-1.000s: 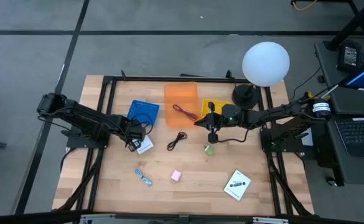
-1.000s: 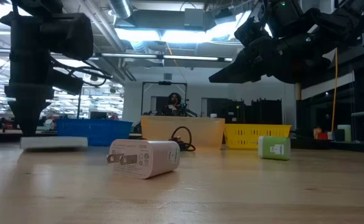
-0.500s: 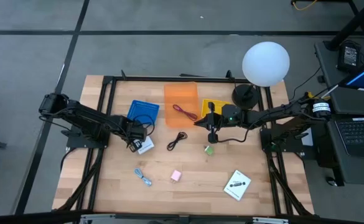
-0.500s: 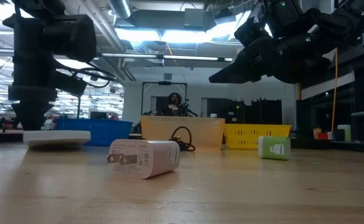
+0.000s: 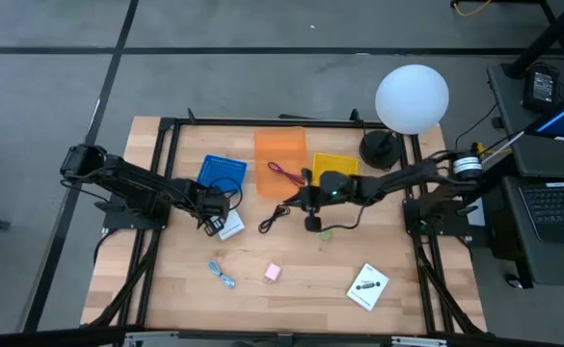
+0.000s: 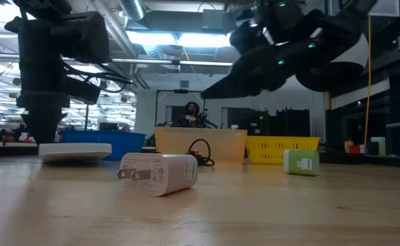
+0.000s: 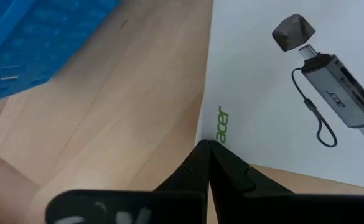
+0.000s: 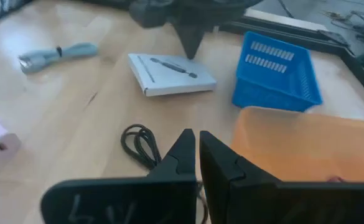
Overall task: Pick and place items into bin
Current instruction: Put the top white USB box into the yellow bin
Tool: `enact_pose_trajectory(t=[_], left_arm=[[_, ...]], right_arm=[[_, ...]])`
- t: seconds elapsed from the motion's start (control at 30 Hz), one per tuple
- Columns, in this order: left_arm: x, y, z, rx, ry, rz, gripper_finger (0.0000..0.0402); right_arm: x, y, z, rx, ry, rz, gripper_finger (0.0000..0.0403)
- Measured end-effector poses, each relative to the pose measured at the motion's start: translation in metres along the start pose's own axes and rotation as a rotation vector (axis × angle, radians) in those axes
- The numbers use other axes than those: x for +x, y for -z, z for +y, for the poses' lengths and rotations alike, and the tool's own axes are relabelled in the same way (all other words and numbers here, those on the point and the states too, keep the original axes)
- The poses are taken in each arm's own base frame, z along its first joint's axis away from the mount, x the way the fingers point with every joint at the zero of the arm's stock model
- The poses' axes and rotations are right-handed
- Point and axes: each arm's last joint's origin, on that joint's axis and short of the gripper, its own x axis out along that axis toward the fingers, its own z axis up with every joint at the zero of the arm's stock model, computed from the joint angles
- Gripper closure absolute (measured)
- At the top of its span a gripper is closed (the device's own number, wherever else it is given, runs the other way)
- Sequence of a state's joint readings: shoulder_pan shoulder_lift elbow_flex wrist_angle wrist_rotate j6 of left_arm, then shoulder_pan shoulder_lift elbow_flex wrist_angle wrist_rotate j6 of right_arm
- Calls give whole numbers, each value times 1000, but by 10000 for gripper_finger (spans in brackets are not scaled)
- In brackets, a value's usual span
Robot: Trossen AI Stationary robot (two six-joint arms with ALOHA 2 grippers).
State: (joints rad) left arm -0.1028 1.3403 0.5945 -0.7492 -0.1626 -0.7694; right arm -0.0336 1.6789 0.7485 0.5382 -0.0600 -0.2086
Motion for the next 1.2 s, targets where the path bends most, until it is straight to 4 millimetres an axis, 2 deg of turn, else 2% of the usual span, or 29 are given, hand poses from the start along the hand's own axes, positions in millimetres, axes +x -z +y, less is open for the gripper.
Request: enact_pose_trajectory(t=[0.27, 0.43, 0.53, 0.67, 0.8, 1.1, 1.2], left_arm=[[0, -4, -4, 76, 34, -41, 399], [0, -5, -5, 74, 45, -55, 399], [0, -7, -7, 77, 65, -78, 398], [0, -9, -9, 75, 81, -108, 398], [0, -11, -10, 77, 88, -120, 398], [-1, -14, -13, 69, 115, -155, 398], [-1, -14, -13, 67, 121, -162, 398]], right_arm=[[47, -13, 7, -116, 1, 126, 361], [64, -29, 21, -230, 21, 189, 324], [72, -33, 29, -299, 42, 209, 307], [80, -35, 39, -324, 40, 202, 291], [84, -29, 54, -394, 11, 223, 284], [81, -37, 88, -436, 36, 160, 282], [84, -32, 96, -444, 26, 160, 282]])
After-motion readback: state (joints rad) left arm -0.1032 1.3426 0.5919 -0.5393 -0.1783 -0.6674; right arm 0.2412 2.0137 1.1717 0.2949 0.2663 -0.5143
